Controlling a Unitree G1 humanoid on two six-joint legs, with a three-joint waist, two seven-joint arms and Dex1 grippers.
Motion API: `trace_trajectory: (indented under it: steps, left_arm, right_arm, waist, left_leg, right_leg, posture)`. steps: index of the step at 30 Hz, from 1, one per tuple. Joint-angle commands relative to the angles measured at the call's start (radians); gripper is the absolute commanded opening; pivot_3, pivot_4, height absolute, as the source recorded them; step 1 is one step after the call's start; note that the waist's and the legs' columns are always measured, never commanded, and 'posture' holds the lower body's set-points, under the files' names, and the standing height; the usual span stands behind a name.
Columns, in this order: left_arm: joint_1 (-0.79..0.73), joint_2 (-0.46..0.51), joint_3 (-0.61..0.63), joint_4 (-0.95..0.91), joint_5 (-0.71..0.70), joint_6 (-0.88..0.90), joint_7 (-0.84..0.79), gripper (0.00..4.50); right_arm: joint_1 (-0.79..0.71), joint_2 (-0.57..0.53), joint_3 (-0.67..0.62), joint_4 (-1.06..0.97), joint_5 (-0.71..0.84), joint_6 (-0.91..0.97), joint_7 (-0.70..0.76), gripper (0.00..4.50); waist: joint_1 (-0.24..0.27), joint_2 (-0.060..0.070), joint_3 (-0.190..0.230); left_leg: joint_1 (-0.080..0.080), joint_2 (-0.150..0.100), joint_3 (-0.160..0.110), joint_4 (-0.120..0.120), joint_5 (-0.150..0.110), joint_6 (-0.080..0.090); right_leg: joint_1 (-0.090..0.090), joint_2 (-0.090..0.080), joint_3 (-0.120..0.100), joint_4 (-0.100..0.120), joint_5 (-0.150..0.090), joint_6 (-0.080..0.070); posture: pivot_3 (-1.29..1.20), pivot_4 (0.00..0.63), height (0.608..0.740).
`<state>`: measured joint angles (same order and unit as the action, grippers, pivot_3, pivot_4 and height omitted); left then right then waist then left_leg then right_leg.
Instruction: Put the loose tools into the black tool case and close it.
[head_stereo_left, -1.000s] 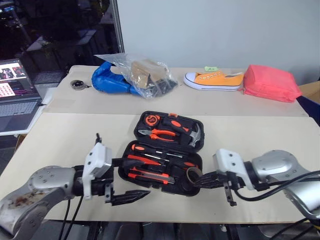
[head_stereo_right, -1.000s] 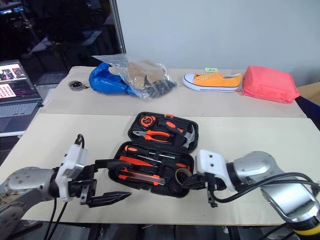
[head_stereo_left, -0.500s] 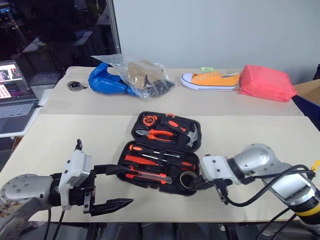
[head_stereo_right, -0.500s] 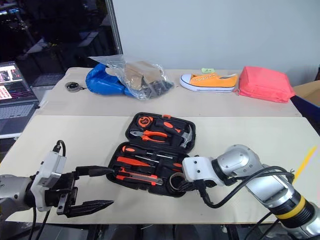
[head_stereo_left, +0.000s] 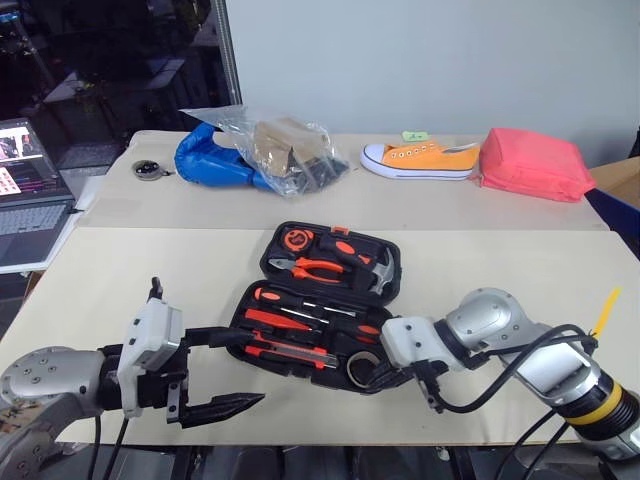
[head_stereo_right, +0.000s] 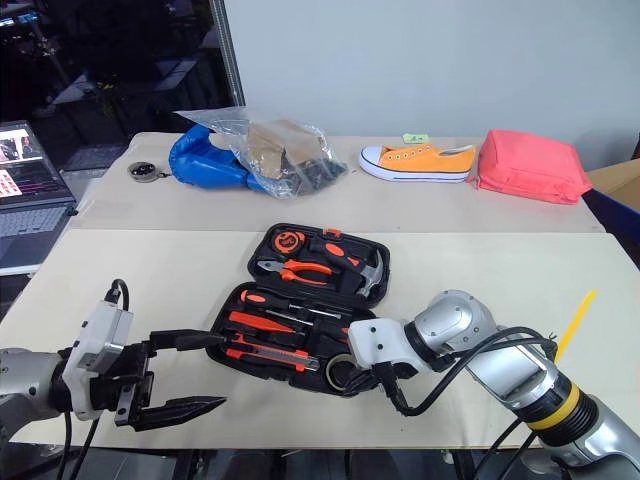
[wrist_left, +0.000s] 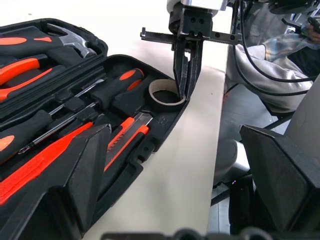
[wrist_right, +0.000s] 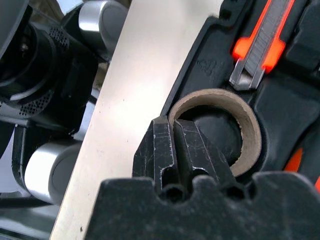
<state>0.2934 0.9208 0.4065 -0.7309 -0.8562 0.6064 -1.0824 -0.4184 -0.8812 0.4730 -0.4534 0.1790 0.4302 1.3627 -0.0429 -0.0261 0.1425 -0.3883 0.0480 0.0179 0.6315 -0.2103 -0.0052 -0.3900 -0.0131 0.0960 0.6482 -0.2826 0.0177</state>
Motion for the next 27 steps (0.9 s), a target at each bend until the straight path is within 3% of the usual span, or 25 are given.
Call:
trace_trajectory:
  steps: [1,2,3,6,20,27]
  left_arm:
    - [-0.003,-0.004,-0.001,-0.005,0.016,-0.032,-0.005,4.4]
    - [0.0,-0.005,-0.002,-0.006,0.019,-0.033,-0.005,4.4]
    - [0.002,-0.005,-0.001,-0.005,0.02,-0.035,-0.007,4.4]
    - [0.002,-0.008,-0.004,-0.004,0.024,-0.038,-0.001,4.4]
    - [-0.069,-0.066,-0.059,0.014,0.015,-0.011,0.101,4.4]
    - [-0.194,-0.138,-0.104,0.051,0.005,0.075,0.329,4.4]
  right_arm:
    - [0.022,-0.008,0.027,0.041,-0.05,-0.04,0.001,0.01]
    - [0.022,-0.008,0.024,0.052,-0.046,-0.045,0.005,0.01]
    - [0.022,-0.006,0.022,0.058,-0.044,-0.047,0.008,0.56]
    - [0.035,-0.017,0.006,0.074,-0.049,-0.07,0.001,1.53]
    - [-0.01,-0.117,-0.067,0.337,-0.121,-0.315,0.035,1.53]
    - [0.064,-0.081,-0.278,0.16,0.221,-0.041,0.0,1.53]
  waist:
    - [0.0,0.0,0.0]
    - [0.0,0.0,0.0]
    - [0.0,0.0,0.0]
    - [0.006,0.0,0.0]
    - [0.03,-0.002,-0.001]
    - [0.034,-0.002,-0.001]
  left_leg:
    - [0.0,0.0,0.0,0.0,0.0,0.0]
    - [0.0,0.0,0.0,0.0,0.0,0.0]
    - [0.0,0.0,0.0,0.0,0.0,0.0]
    - [0.0,0.0,0.0,0.0,0.0,0.0]
    - [0.005,-0.005,0.008,0.003,0.0,0.0]
    - [0.002,-0.003,0.012,0.003,0.001,0.002]
  right_leg:
    - [0.0,0.0,0.0,0.0,0.0,0.0]
    - [0.0,0.0,0.0,0.0,0.0,0.0]
    - [0.0,0.0,0.0,0.0,0.0,0.0]
    - [0.001,-0.001,0.0,0.0,0.0,0.0]
    - [0.004,-0.012,0.0,-0.003,-0.003,0.001]
    - [0.004,-0.013,0.0,-0.001,0.002,0.007]
  posture:
    - [0.0,0.15,0.74]
    - [0.0,0.15,0.74]
    - [0.0,0.15,0.74]
    - [0.0,0.15,0.74]
    - [0.0,0.15,0.74]
    - [0.0,0.15,0.74]
